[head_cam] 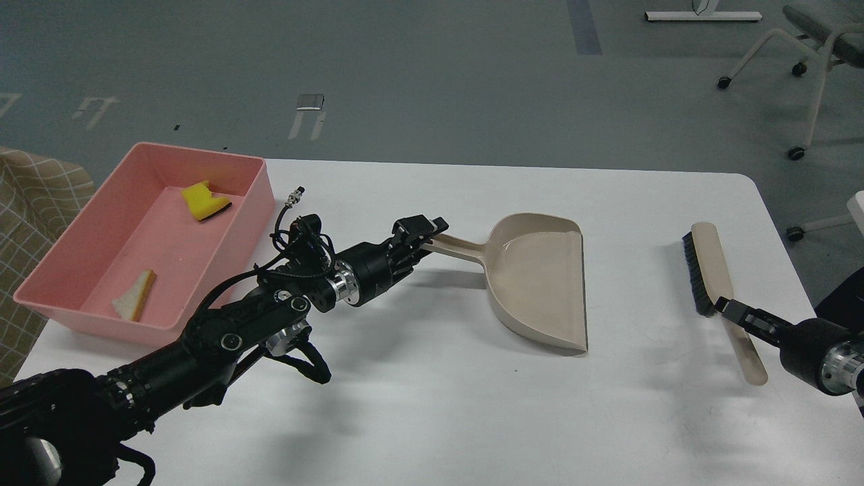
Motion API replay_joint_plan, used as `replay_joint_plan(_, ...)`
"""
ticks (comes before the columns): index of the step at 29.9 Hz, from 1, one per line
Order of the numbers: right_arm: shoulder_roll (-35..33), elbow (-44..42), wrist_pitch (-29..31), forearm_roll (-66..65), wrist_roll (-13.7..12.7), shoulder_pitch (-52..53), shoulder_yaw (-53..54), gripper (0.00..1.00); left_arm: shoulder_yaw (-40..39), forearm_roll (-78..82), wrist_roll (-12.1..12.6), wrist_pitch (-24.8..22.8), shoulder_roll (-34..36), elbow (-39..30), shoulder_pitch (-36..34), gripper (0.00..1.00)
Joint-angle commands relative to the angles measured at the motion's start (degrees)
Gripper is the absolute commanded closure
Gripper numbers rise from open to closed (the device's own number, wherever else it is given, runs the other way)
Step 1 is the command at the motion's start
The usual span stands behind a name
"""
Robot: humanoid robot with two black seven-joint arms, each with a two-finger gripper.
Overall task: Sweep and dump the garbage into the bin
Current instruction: 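Open both grippers, releasing the dustpan and the brush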
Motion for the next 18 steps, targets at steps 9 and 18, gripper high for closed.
replay_joint_plan(9, -1.14, 0.94, -0.42, 0.35, 0.0, 0.21, 2.56, 0.05, -0.83, -0.1, 1.09, -0.17, 3.07, 0.0, -0.38, 0.15)
replay_joint_plan(18, -6.24, 0.24, -0.6, 1.14, -0.09, -0.14, 7.38, 0.04, -0.91, -6.41, 1.09, -0.09, 5.88, 0.0, -2.05, 0.12)
